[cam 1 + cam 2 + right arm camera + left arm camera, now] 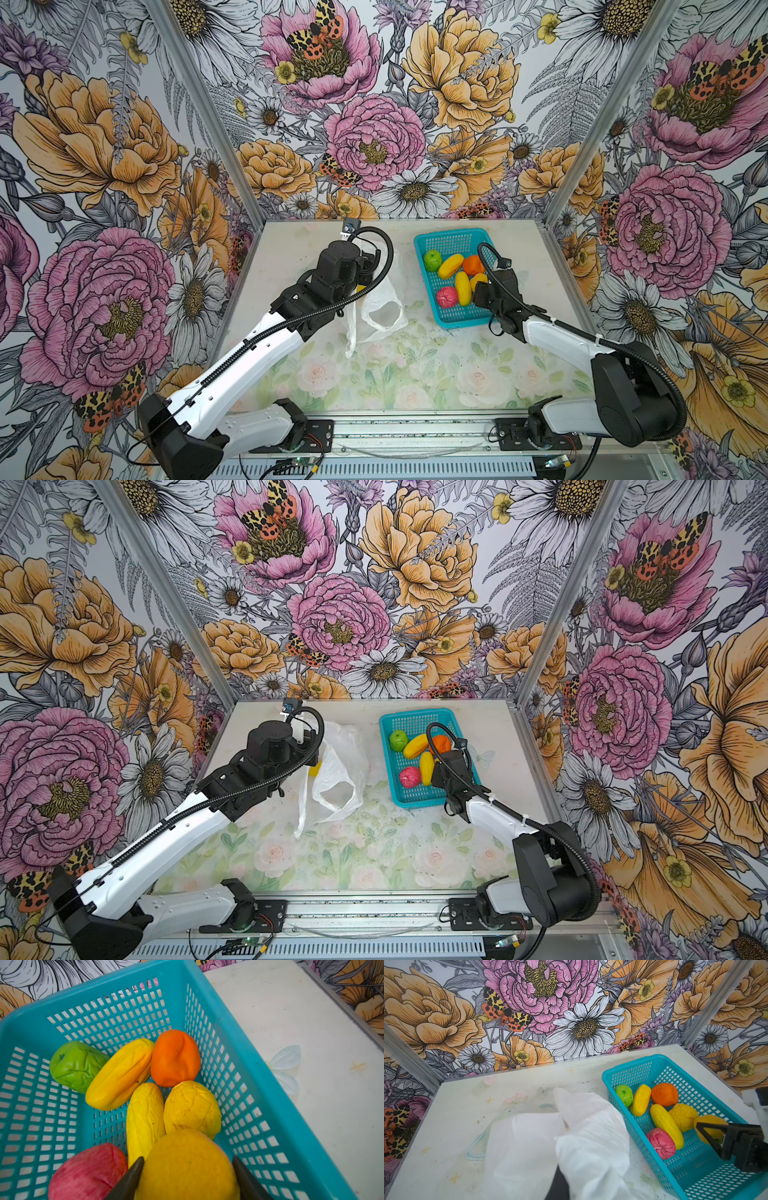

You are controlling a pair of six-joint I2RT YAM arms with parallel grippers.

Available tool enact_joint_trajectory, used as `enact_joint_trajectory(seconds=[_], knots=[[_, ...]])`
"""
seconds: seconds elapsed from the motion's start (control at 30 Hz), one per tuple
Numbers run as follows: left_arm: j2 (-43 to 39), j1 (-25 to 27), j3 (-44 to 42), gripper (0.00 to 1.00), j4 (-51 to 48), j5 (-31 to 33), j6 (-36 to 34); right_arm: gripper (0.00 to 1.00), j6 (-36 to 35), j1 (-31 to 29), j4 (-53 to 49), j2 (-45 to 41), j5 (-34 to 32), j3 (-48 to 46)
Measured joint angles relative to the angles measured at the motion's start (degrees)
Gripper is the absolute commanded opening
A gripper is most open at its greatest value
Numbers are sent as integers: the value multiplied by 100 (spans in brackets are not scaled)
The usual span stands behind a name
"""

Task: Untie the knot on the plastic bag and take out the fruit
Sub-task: 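Lower the yellow lemon into the teal basket and open the right gripper, then move the open right gripper from the basket back into the bag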

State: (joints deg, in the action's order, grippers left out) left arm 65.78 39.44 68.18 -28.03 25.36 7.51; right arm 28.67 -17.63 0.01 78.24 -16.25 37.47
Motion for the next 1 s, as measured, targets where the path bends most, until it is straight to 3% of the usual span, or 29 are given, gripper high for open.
enact_joint_trajectory(seconds=[0.2, 0.27, 0.33, 0.5, 0.67, 0.83, 1.0], knots=[[0, -26, 0, 0, 0, 0, 0, 79, 57, 9, 28, -170, -2, -151], [0, -26, 0, 0, 0, 0, 0, 98, 57, 9, 42, -260, 0, -181], [0, -26, 0, 0, 0, 0, 0, 99, 85, 9, 66, -382, 11, -208], [0, -26, 0, 0, 0, 0, 0, 81, 105, 9, 63, -914, 57, -289], [0, -26, 0, 0, 0, 0, 0, 66, 46, -197, 205, -2004, 249, -391], [0, -26, 0, 0, 0, -2, 0, 54, -520, -1596, 979, -2806, 835, -538], [0, -26, 0, 0, 0, 0, 0, 52, -1679, -3530, 1698, -2500, 1574, -533]])
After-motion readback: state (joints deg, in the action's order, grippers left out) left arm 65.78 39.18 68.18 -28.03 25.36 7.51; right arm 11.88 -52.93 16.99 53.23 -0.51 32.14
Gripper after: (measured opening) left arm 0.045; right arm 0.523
